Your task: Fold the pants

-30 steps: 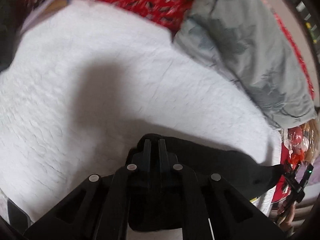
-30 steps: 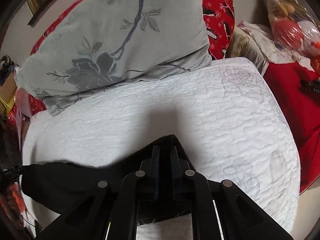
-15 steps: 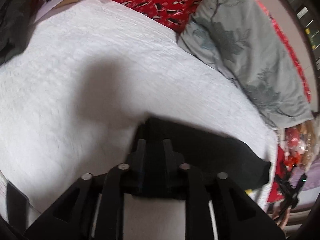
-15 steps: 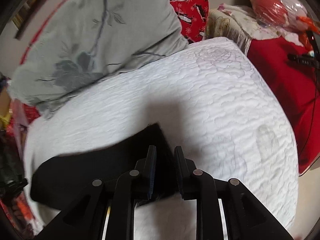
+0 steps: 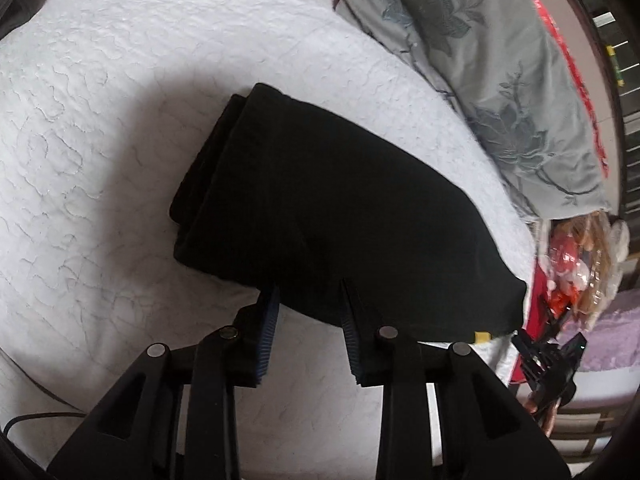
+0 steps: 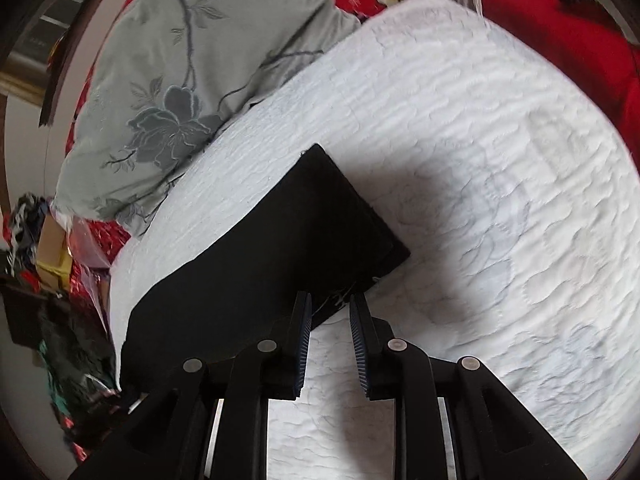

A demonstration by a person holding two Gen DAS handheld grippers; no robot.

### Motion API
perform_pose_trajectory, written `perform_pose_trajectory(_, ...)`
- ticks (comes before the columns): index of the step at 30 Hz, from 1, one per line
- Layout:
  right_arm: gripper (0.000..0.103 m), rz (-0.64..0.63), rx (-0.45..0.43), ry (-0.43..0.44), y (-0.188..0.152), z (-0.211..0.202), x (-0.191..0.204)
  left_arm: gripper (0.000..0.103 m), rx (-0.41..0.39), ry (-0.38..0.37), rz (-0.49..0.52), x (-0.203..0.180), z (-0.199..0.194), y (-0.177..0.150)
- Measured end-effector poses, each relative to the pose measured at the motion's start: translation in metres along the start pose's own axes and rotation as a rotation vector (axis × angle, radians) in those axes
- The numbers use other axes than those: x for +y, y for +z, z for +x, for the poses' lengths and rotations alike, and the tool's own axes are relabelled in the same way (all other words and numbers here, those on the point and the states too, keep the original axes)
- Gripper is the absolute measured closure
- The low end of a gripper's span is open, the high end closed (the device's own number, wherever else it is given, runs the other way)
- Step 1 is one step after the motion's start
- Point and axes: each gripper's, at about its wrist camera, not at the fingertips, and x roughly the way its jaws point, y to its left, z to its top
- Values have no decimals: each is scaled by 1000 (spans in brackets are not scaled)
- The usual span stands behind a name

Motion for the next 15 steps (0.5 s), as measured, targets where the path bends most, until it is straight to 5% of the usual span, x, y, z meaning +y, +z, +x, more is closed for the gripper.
perform_pose_trajectory(7, 80, 50, 5, -41, 10, 26, 6, 75, -5, 34, -33, -1, 13, 9)
perform_pose_trajectory(9, 101, 27, 3, -77, 11, 28, 10, 82, -8, 37, -42, 1, 11, 11)
perform_pose_trajectory(15, 100, -20, -67, -11, 8, 2, 10, 94, -9, 50, -39, 10, 16, 6)
